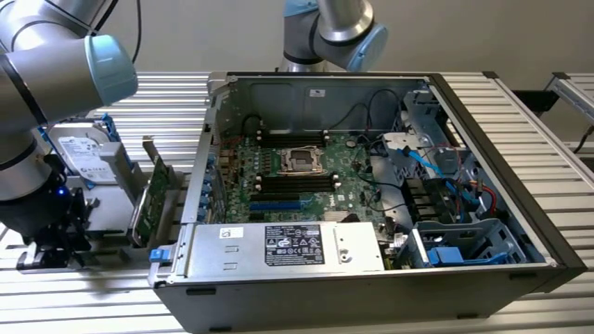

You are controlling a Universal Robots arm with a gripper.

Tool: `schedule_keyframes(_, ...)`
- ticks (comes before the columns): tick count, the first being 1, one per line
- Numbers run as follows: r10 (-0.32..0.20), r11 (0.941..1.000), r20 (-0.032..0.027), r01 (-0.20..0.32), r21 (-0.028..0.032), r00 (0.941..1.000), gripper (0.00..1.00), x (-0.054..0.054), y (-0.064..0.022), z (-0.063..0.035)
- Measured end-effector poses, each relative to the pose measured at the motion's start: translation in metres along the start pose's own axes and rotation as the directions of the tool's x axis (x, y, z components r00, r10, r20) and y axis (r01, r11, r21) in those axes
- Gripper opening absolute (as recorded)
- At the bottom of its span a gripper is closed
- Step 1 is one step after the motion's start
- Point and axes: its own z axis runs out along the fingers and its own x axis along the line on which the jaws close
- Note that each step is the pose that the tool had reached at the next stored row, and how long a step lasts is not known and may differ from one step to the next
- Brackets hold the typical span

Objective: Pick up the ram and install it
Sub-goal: 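Pick up the ram and move it above insertion slot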

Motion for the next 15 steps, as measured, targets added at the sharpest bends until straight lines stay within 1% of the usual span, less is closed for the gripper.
schedule_keyframes(3, 0.019, 0.9998, 0.0008, -0.019, -0.0012, 0.9998, 0.36, 0.0, 0.0001, -0.0025)
schedule_keyframes(6, 0.026, 0.9997, 0.0013, -0.026, -0.0012, 0.9997, 0.36, 0.0, 0.0001, -0.0039)
schedule_keyframes(9, 0.027, 0.9996, 0.001, -0.027, -0.0018, 0.9996, 0.36, 0.001, 0.0005, -0.0109)
schedule_keyframes(15, 0.027, 0.9996, 0.001, -0.027, -0.0017, 0.9996, 0.36, 0.001, 0.0005, -0.0107)
